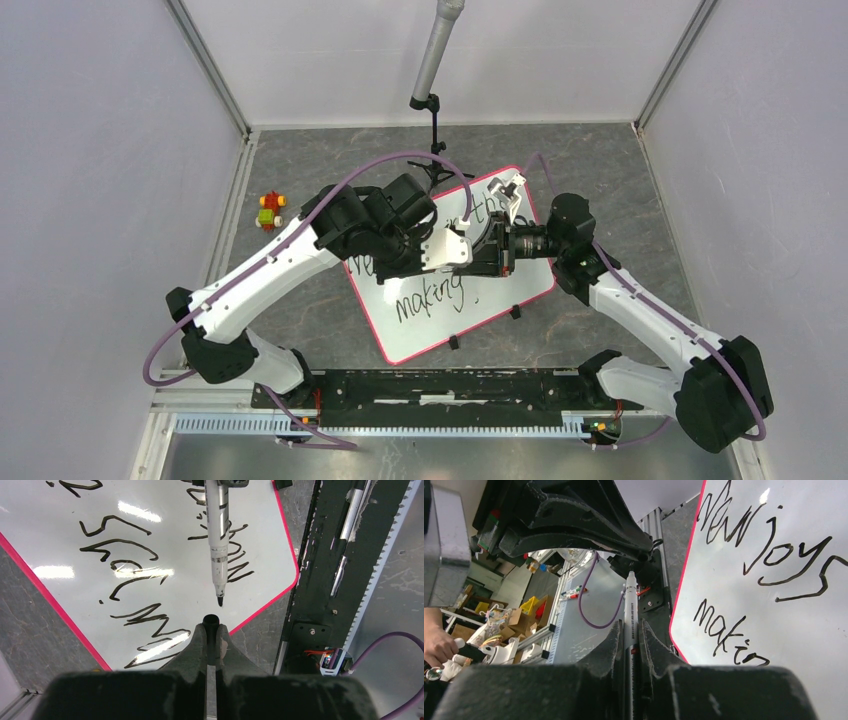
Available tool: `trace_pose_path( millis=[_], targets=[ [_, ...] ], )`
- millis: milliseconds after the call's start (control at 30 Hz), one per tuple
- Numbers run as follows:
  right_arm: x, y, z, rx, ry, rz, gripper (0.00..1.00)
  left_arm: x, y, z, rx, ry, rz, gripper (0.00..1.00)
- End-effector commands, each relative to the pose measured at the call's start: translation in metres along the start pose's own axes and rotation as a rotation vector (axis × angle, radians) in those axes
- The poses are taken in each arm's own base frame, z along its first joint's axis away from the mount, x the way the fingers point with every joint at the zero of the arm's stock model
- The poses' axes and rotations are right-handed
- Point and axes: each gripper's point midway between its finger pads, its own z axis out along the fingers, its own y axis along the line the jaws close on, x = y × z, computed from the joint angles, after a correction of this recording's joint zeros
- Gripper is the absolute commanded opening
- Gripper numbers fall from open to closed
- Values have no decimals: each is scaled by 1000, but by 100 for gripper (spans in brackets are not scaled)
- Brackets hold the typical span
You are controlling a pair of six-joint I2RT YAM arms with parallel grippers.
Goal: Write a sentence on the whiteboard
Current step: Close the whiteboard marker at the center of the board.
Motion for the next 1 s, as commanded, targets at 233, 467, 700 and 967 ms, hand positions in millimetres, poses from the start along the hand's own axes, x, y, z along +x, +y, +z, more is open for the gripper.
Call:
trace_pose_path(
  millis=[233,467,700,967],
  targets=[
    [-24,3,3,28,-62,-43,0,-15,4,-4,-27,-45,-25,2],
    [-16,-2,5,32,-46,-29,0,-19,0,-2,-7,-53,-29,2],
    [-10,-4,9,28,-23,-28,0,-23,3,1,-9,-48,-27,2],
    [-10,-6,16,28,-3,-36,0,-29,4,3,-8,-57,-27,2]
  ],
)
